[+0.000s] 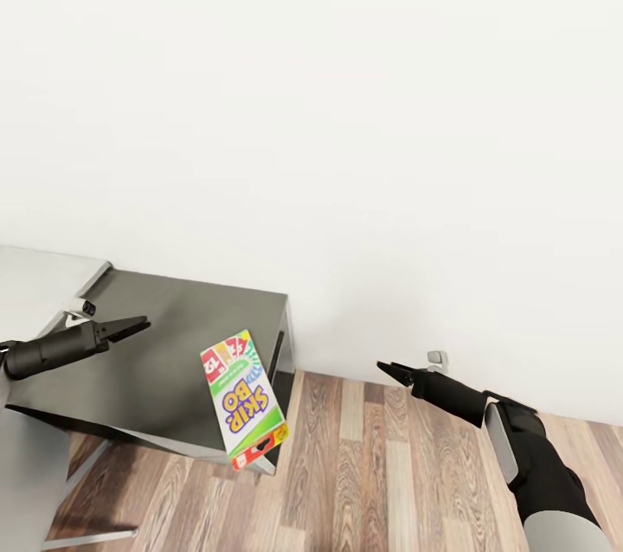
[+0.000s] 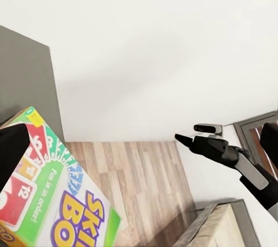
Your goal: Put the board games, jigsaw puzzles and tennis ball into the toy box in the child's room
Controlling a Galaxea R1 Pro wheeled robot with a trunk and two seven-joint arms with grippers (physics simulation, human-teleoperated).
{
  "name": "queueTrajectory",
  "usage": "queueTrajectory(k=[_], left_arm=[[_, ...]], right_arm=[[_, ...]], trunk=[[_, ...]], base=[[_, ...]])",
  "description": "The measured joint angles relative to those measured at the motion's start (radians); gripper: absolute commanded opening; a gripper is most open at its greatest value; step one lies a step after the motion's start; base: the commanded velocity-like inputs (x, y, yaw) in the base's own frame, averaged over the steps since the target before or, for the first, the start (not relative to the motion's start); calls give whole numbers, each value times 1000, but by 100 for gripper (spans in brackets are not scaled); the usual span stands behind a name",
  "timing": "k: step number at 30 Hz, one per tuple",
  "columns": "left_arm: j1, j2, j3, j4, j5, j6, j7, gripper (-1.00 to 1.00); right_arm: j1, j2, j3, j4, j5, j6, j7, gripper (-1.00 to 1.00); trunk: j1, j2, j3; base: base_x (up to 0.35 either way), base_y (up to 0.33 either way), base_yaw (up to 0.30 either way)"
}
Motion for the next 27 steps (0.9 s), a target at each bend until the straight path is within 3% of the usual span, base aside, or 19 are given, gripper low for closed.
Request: queueTrajectory(k=[27], left_arm=[[0, 0, 0, 0, -1, -1, 0, 100]], right_arm=[[1, -2, -1, 3, -5, -28, 2, 100]], trunk=[[0, 0, 45]], base=[[9, 0, 63]])
